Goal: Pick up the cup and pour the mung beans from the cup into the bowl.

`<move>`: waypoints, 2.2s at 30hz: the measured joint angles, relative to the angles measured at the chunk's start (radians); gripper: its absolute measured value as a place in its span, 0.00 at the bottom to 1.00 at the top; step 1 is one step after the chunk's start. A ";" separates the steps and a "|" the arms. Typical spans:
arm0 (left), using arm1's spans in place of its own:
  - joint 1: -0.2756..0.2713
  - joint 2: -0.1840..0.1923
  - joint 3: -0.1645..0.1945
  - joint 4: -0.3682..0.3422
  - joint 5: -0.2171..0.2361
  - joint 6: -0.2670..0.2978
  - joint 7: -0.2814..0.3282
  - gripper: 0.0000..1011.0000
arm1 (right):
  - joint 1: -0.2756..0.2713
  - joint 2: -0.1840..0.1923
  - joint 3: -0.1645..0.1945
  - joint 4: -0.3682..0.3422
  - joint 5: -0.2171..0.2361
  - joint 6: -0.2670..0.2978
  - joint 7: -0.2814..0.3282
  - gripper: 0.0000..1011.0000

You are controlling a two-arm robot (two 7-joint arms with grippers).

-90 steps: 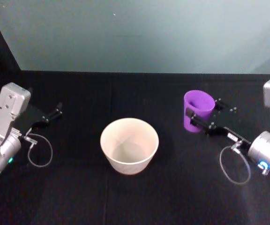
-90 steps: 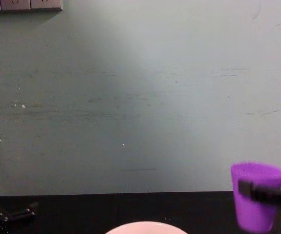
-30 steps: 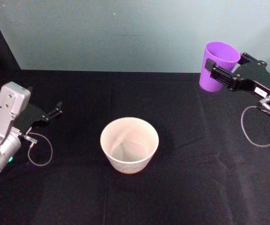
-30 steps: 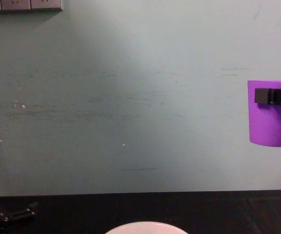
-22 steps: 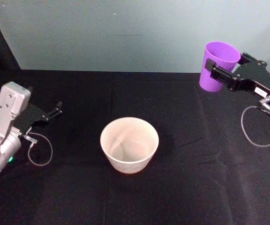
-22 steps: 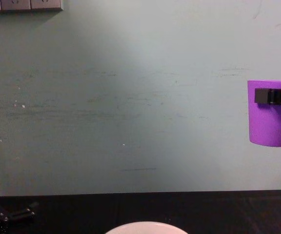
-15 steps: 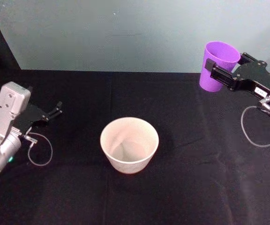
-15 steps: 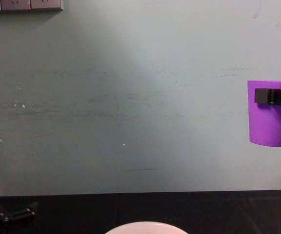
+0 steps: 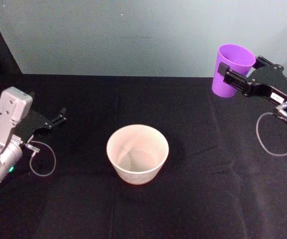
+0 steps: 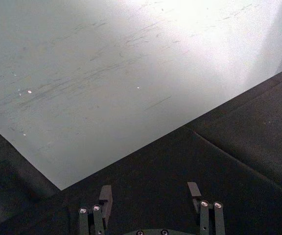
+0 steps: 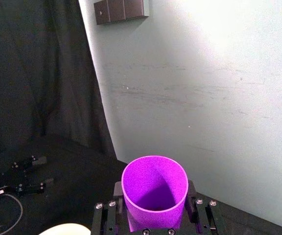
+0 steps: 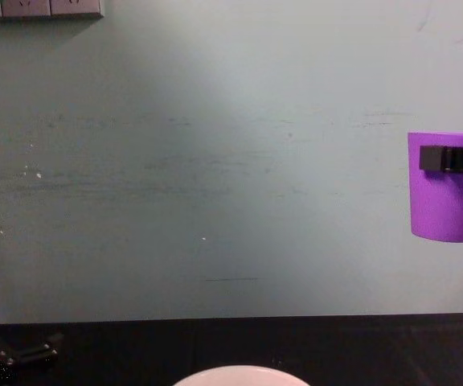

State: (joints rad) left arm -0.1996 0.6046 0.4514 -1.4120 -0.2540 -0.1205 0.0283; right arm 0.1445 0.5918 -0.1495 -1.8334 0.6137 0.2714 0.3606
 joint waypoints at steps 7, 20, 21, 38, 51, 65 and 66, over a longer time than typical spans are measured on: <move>0.000 0.000 0.000 0.000 0.000 0.000 0.000 0.99 | 0.000 0.000 0.000 0.000 0.000 0.000 0.000 0.72; 0.000 0.000 0.000 0.000 0.000 0.000 0.000 0.99 | 0.000 0.000 0.000 0.000 0.000 0.000 0.000 0.72; 0.000 0.000 0.000 0.000 0.000 0.000 0.000 0.99 | 0.000 0.000 0.000 0.000 0.000 0.000 0.000 0.72; 0.000 0.000 0.000 0.000 0.000 0.000 0.000 0.99 | 0.000 0.000 0.000 0.000 0.000 0.000 0.000 0.72; 0.000 0.000 0.000 0.000 0.000 0.000 0.000 0.99 | 0.000 0.000 0.000 0.000 0.000 0.000 0.000 0.72; 0.000 0.000 0.000 0.000 0.000 0.000 0.000 0.99 | 0.000 0.000 0.000 0.000 0.000 0.000 0.000 0.72; 0.000 0.000 0.000 0.000 0.000 0.000 0.000 0.99 | 0.000 0.000 0.000 0.000 0.000 0.000 0.000 0.72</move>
State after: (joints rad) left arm -0.1995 0.6047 0.4514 -1.4120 -0.2539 -0.1205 0.0283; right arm 0.1445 0.5919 -0.1495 -1.8333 0.6137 0.2715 0.3605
